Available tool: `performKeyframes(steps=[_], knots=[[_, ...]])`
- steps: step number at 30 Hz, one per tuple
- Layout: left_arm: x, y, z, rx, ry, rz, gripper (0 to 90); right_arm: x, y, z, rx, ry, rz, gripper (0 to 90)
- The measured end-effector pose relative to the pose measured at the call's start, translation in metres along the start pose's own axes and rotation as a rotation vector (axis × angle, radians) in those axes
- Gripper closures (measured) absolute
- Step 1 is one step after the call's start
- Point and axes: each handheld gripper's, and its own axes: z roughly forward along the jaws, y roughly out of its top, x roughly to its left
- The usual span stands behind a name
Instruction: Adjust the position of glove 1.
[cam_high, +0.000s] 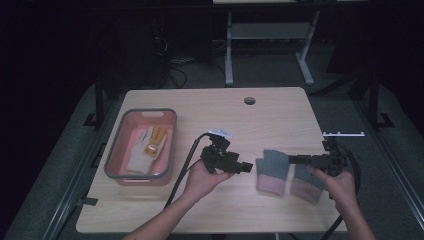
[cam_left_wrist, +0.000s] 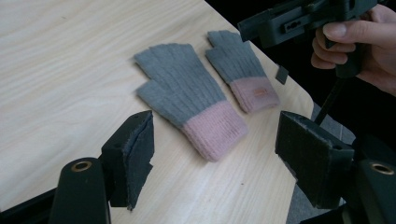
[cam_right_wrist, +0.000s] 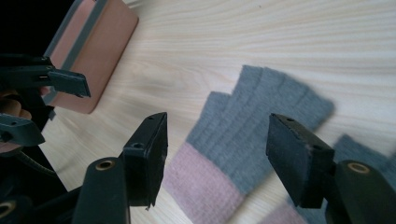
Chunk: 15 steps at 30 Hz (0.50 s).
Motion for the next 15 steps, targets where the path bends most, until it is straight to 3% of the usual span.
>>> performKeyframes(steps=[10,15], knots=[[-0.004,-0.004,0.018,0.006,-0.01,0.004,27.1,-0.007,-0.015,0.0,0.027,-0.042,-0.033,38.3],[-0.007,-0.005,0.026,0.01,-0.022,0.002,27.1,-0.012,-0.024,-0.002,0.037,-0.094,-0.078,40.2]])
